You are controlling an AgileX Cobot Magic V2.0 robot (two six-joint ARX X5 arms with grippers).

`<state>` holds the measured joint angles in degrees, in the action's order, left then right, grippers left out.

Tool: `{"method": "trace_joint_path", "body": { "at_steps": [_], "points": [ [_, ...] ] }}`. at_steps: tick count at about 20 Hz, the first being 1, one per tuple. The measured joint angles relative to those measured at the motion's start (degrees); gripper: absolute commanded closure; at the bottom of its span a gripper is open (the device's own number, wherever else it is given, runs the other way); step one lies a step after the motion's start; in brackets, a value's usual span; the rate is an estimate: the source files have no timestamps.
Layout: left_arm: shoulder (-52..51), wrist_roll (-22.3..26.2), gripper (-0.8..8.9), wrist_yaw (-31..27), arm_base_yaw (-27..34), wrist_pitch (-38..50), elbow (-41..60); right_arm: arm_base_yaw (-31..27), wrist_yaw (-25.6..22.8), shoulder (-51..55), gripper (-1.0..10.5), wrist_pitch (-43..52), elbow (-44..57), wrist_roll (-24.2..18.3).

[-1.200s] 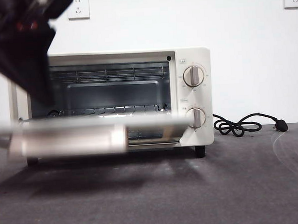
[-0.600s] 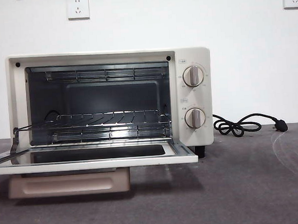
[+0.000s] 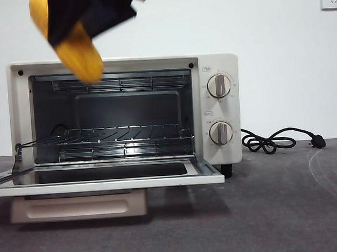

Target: Take the corn from the table,put the corn in the oven

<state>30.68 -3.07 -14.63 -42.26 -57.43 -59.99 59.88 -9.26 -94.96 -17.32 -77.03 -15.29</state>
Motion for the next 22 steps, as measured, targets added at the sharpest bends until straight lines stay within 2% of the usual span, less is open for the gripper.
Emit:
{"method": "trace_joint_path", "body": {
  "at_steps": [7, 10, 16, 22],
  "points": [
    [-2.6, -0.7, 8.19, -3.19, -0.02, -3.45, 0.0, 0.13, -11.17, -7.48, 9.6, 3.41, 0.0, -15.06],
    [-2.67, -0.7, 8.19, -3.21, -0.04, -3.91, 0.0, 0.09, -13.92, -9.88, 9.6, 6.6, 0.0, -20.17],
    [-2.67, -0.79, 8.19, -3.21, -0.04, -4.42, 0.0, 0.07, -20.2, -12.44, 9.6, 16.15, 0.0, -28.74],
    [-2.67, -1.05, 8.19, -3.21, -0.04, -4.79, 0.0, -0.66, -21.7, -14.88, 9.4, 21.31, 0.0, -34.8]
  ]
}}
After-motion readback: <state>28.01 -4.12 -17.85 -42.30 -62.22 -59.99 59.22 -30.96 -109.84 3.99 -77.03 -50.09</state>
